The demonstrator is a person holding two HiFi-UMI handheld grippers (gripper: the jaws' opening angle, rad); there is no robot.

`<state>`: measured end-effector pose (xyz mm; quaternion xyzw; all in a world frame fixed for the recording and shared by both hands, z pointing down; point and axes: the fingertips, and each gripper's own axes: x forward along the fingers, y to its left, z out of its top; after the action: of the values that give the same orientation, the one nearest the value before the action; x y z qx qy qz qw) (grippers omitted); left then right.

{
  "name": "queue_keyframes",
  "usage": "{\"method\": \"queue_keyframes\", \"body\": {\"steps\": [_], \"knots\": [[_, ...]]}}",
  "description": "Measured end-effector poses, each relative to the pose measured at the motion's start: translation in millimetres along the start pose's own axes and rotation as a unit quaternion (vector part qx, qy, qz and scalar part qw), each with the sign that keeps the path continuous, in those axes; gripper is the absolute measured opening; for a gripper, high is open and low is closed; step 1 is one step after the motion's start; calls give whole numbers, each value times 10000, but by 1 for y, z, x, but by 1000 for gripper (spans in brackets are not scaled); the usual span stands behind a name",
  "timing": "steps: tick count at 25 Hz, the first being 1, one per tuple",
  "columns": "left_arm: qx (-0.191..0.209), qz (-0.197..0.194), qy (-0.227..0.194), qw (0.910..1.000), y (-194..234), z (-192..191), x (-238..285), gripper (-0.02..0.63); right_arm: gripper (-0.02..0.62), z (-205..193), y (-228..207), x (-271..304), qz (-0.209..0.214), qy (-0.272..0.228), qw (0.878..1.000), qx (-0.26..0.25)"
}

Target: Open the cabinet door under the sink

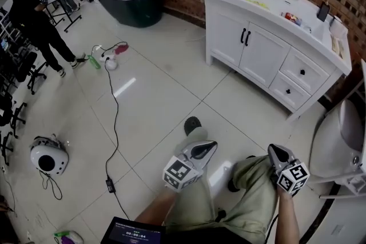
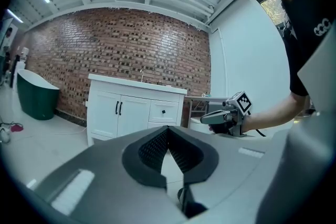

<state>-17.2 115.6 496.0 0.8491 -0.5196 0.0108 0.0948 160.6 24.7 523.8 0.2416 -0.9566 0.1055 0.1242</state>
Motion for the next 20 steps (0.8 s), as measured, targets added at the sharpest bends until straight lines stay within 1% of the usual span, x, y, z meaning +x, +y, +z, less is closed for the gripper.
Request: {"method": "queue_keyframes", "body": {"steps": [4,8,11,13,17,20], "knots": [[44,7,79,10000,18,6,23,17,-9,13,-8,22,-11,94,9999,-70],[-90,-65,-39,9999,39,17,36,17,-9,28,-14,39,-99,158,9994,-275],[-205,-130,-152,9996,55,27,43,17,-9,41,-19,51,-108,38,9995,-288],[-187,-128,-158,9996,66,31,49,17,-9,48,-21,61,-133,-1,9990,-424],[-163,-88,-124,9998,89,36,63,17,-9,44,-27,91,-269,296,9953,-886],[-223,-117,-136,9996,105,42,76,17,-9,40,-38,115,-304,443,9942,-935]]}}
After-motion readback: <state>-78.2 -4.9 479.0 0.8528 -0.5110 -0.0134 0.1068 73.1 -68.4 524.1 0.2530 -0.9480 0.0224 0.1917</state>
